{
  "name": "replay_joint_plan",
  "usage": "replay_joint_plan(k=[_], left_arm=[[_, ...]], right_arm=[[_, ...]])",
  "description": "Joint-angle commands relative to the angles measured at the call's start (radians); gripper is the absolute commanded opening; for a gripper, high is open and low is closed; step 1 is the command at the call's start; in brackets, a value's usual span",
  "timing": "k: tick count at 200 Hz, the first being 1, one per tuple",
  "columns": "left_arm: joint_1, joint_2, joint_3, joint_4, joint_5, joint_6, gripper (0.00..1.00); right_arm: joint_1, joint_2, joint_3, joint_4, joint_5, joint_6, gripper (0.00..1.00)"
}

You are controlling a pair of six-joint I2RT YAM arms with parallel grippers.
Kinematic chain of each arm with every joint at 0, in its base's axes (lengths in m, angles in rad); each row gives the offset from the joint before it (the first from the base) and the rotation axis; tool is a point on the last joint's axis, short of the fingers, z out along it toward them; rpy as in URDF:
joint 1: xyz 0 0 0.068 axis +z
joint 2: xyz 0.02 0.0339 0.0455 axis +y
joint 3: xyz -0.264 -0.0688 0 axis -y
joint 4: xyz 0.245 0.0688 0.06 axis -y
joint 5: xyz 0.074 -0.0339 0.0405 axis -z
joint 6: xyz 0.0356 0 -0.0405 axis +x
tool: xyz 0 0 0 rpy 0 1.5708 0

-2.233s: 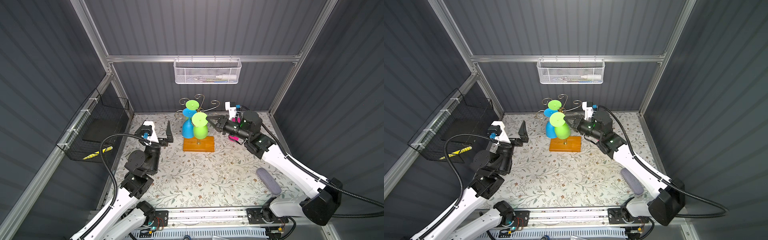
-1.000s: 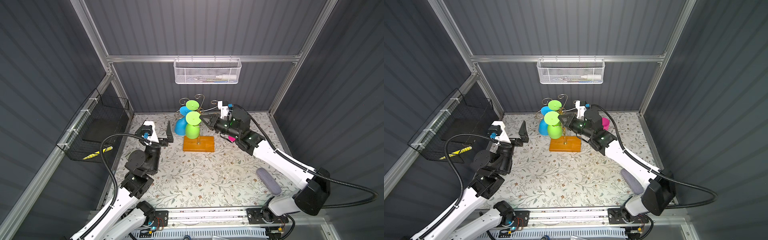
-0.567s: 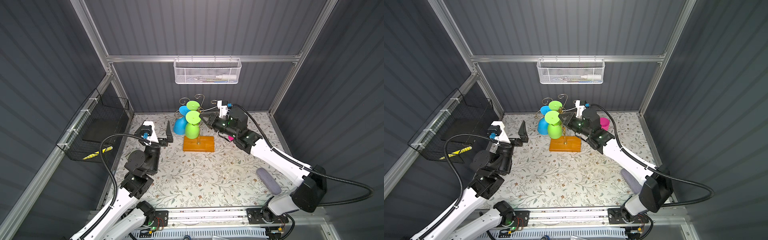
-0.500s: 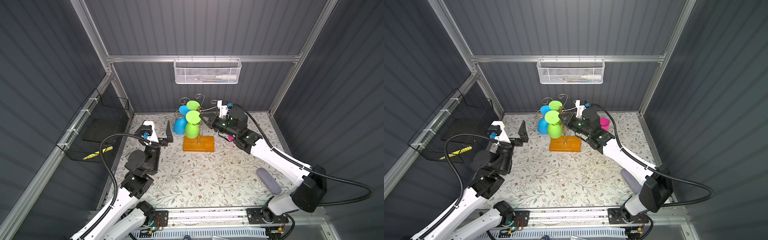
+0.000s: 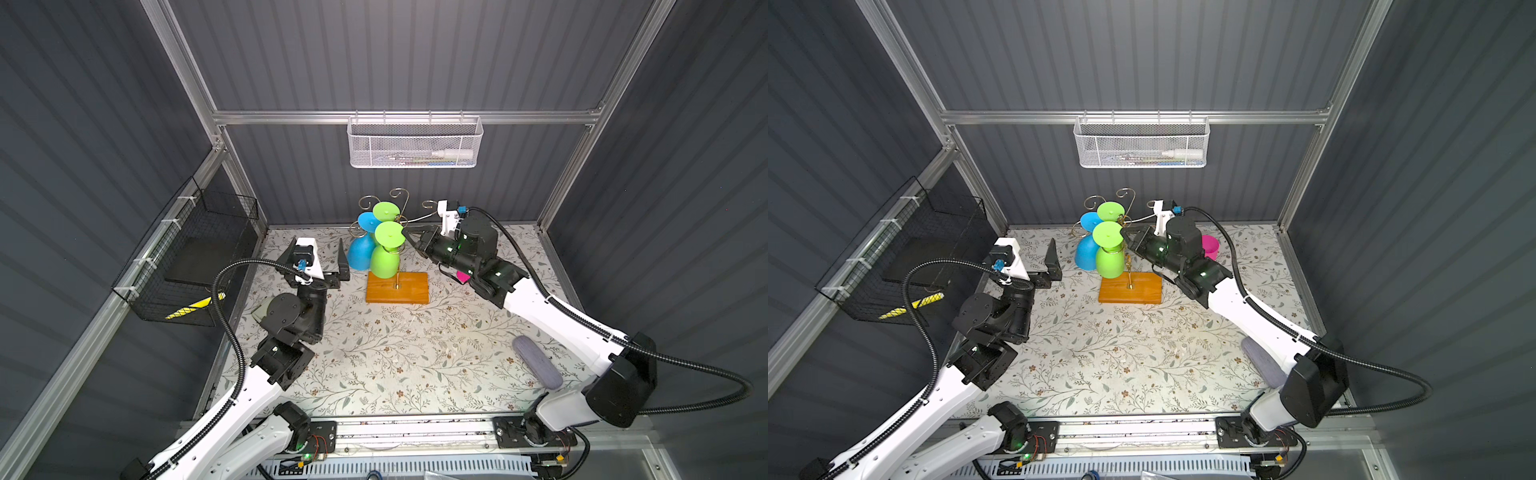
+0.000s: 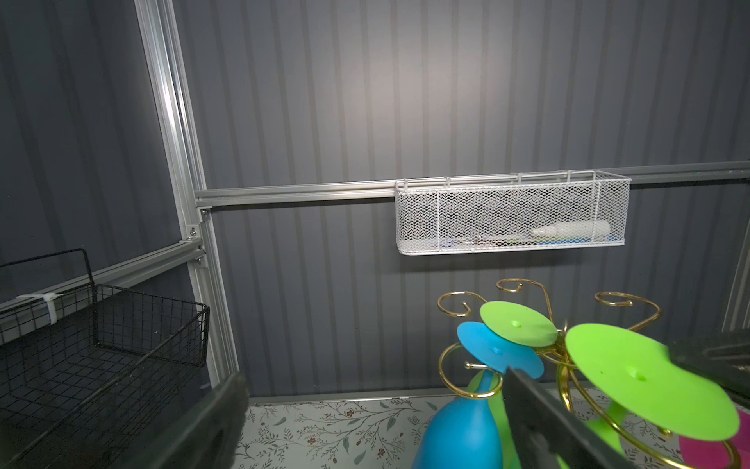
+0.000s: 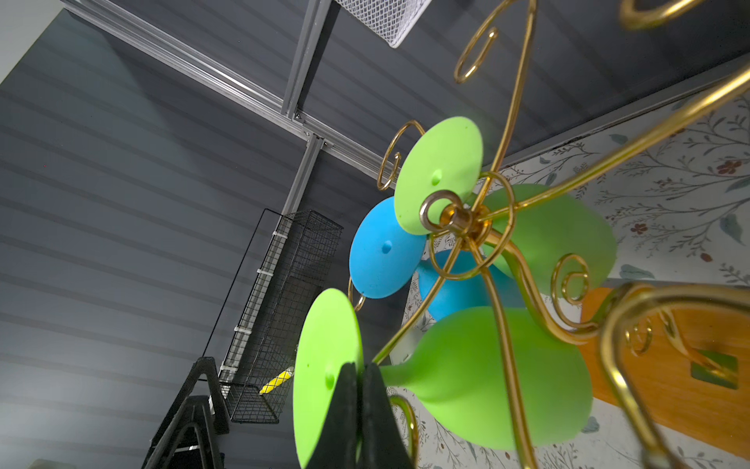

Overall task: Take the wine glass off the wine glass rack
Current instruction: 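Pull the green glass back from the rack with the right gripper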

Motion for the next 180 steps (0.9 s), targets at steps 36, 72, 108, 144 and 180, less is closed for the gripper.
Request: replay_joint_plan(k=[36,72,108,144,180], left_arm=[[0.003,0.03,0.043,0.083,-0.037,0.033,0.99],[0.003,0.041,0.046,0.091,-0.037,0.037,0.99],[0.003,0.043,0.04,0.091,-0.036,0.031,1.0],[0.003,0.035,0.037,0.093,-0.034,0.027,1.0],[0.003,0.033,0.038,0.088,-0.031,0.026,0.99]], right_arm=[[-0.037,-0.057,-0.013,0.001,0.064,-0.046,0.0],[-0.041,-0.082,-0.039,-0.013,0.069,-0.048,0.0],[-0.045,-0.124,-0.082,-0.024,0.078,-0.038,0.0],[-0.062,-0.169,-0.16,0.02,0.102,0.016,0.0],[-0.068,-0.165,-0.161,0.032,0.085,0.03,0.0]])
